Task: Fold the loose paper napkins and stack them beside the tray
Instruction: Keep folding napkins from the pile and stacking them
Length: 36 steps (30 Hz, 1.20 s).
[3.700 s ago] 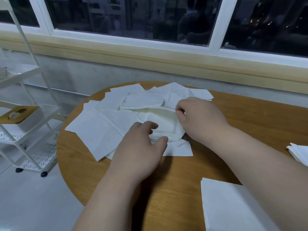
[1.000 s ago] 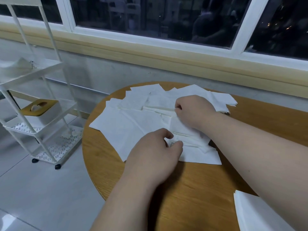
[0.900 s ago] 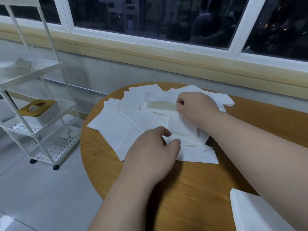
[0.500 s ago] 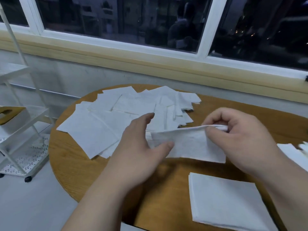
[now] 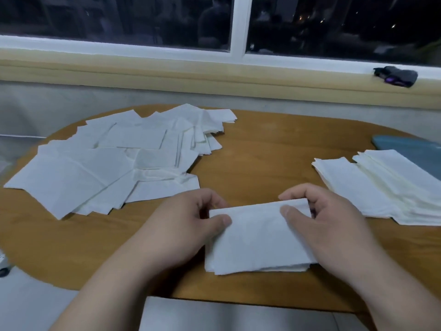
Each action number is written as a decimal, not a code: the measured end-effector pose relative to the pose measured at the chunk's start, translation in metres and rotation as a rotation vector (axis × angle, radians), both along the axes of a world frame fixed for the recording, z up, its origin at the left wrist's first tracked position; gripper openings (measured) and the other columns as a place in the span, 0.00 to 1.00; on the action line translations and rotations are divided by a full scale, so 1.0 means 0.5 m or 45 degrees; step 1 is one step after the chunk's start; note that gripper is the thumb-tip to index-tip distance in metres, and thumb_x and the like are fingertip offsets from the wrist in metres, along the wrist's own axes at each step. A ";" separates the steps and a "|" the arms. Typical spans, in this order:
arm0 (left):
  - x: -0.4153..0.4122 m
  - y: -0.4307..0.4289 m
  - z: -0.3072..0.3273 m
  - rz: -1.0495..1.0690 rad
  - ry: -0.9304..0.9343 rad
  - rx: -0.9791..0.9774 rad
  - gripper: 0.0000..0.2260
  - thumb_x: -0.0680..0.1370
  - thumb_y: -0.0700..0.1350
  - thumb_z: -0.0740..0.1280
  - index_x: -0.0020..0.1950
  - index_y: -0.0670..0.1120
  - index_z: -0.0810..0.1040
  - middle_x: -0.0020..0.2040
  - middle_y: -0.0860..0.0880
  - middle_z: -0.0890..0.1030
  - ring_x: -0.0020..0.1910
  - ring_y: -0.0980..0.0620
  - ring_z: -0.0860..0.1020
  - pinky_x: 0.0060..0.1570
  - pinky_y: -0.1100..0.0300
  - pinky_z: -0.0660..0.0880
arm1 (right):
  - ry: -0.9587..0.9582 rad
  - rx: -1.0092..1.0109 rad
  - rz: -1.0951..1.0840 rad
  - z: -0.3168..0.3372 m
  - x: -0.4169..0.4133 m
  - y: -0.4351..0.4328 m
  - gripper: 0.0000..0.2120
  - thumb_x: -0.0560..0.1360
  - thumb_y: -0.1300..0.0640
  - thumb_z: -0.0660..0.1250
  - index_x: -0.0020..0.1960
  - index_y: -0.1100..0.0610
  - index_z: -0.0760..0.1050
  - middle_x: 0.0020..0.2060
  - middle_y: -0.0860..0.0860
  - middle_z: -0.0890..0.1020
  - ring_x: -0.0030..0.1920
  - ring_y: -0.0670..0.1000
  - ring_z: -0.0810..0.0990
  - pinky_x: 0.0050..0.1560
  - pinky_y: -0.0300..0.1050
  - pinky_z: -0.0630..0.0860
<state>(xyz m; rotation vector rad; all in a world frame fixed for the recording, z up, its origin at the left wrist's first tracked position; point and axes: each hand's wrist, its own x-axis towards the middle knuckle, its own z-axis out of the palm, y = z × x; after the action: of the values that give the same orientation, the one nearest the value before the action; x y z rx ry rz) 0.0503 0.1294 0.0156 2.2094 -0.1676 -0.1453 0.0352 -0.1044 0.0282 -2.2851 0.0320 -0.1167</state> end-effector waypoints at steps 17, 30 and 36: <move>0.027 -0.008 -0.018 0.011 -0.109 0.466 0.14 0.74 0.60 0.71 0.59 0.64 0.75 0.45 0.60 0.76 0.44 0.66 0.74 0.41 0.69 0.69 | -0.113 -0.634 0.115 -0.057 0.025 -0.011 0.15 0.78 0.44 0.65 0.64 0.40 0.73 0.53 0.36 0.66 0.48 0.39 0.69 0.44 0.33 0.65; 0.035 0.107 0.002 0.335 -0.065 0.285 0.11 0.75 0.59 0.68 0.56 0.62 0.76 0.41 0.59 0.80 0.39 0.63 0.78 0.41 0.62 0.74 | -0.215 -0.541 0.425 0.021 0.148 0.170 0.09 0.77 0.46 0.66 0.57 0.42 0.76 0.52 0.38 0.73 0.50 0.41 0.72 0.48 0.40 0.68; 0.052 0.162 0.002 0.485 -0.096 0.200 0.11 0.76 0.59 0.68 0.57 0.61 0.76 0.43 0.58 0.79 0.39 0.62 0.78 0.40 0.61 0.74 | -0.276 -0.687 0.564 0.033 0.272 0.317 0.13 0.78 0.47 0.64 0.62 0.46 0.76 0.56 0.44 0.76 0.57 0.48 0.75 0.56 0.48 0.75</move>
<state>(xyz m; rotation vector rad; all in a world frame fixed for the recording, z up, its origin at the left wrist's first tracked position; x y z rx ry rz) 0.0762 0.2102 0.0164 2.3602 0.2310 0.1404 0.1713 0.0539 0.0446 -2.7344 -0.6895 -0.1529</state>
